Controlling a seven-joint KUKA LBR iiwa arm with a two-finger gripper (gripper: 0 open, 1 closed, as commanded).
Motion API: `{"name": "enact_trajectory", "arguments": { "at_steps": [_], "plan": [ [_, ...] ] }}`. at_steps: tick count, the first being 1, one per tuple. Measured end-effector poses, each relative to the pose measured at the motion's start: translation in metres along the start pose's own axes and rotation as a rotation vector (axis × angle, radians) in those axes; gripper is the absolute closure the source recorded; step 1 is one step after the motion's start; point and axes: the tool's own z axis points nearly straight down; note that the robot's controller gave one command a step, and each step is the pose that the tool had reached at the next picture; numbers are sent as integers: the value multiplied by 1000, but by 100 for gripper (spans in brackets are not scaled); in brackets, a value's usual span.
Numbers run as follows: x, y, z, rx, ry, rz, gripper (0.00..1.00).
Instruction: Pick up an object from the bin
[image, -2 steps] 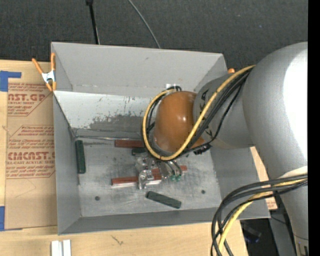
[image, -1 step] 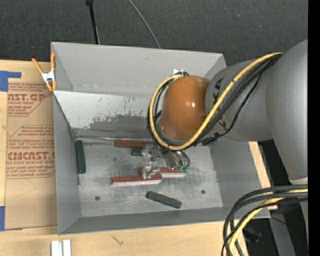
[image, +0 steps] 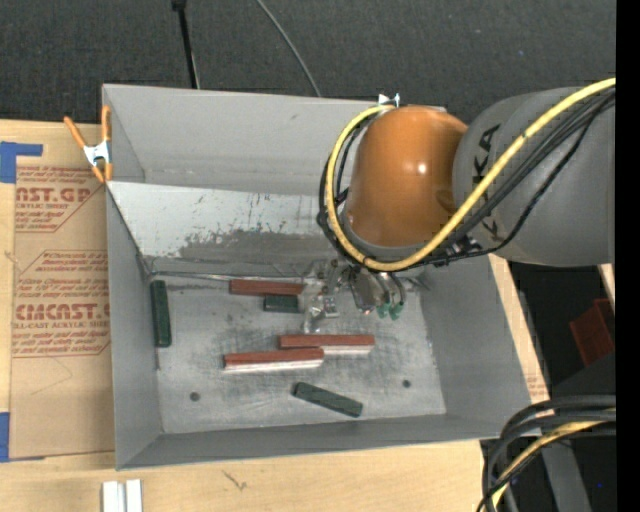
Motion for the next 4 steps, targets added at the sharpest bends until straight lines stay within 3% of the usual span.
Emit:
{"name": "enact_trajectory", "arguments": {
  "at_steps": [1, 2, 3, 4],
  "plan": [
    [1, -10, 36, 0, 1, 34, 0],
    [0, -10, 34, 0, -2, 34, 0],
    [18, 6, 125, -1, 6, 97, 100],
    [18, 6, 125, -1, 6, 97, 100]
  ]
}}
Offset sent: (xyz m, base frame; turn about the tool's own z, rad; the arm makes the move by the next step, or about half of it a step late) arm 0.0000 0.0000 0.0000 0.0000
